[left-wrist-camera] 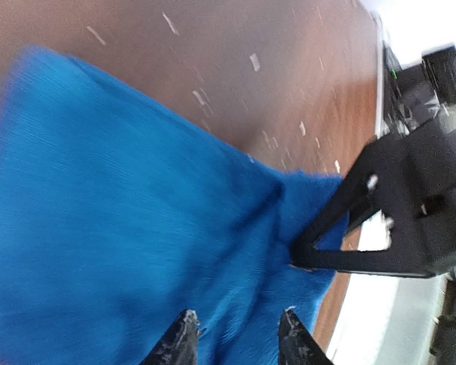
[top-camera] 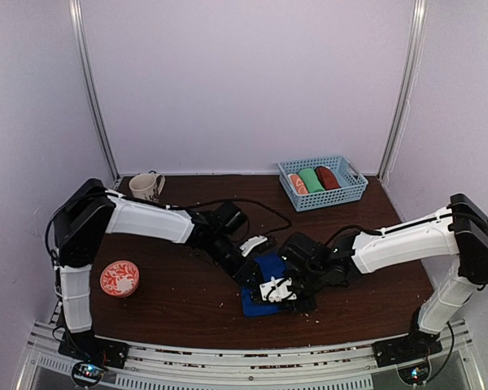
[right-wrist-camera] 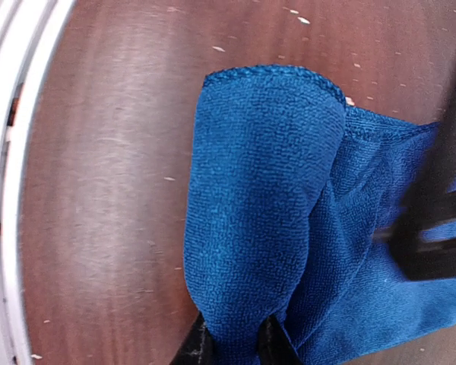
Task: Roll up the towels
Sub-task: Roll the towel at the center of the board.
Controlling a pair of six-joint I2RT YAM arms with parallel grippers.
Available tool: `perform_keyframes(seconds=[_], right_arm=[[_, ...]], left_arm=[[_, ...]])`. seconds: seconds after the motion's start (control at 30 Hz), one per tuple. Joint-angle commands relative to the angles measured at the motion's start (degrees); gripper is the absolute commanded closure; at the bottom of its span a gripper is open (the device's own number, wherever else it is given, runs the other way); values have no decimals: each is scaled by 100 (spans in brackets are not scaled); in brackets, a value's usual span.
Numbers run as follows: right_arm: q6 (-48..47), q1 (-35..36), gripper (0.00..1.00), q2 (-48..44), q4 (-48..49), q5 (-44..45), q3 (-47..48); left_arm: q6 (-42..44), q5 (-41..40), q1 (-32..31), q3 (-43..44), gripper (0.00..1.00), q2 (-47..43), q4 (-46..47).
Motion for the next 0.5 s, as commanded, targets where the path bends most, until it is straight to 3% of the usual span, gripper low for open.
perform_keyframes(seconds=[0.0,0.17,0.3,0.47], right_arm=[[89,-259,95,224,-1004,-1042,196],[33,-935,96,835,-1959,-2015,981],[-91,-1440,96,1795,-3022,-2663,1935],[-102,-1739,97,2961,-3938,-3157,2986]], left_arm=[[-244,-1634,88,-618,63,-1151,1131],[-179,-2528,42,-2031,61,-2620,2364],[826,-3414,-805,-2815,49,-3600,3075],[1990,-3915,-1787,-2430,48,-3421,2423]])
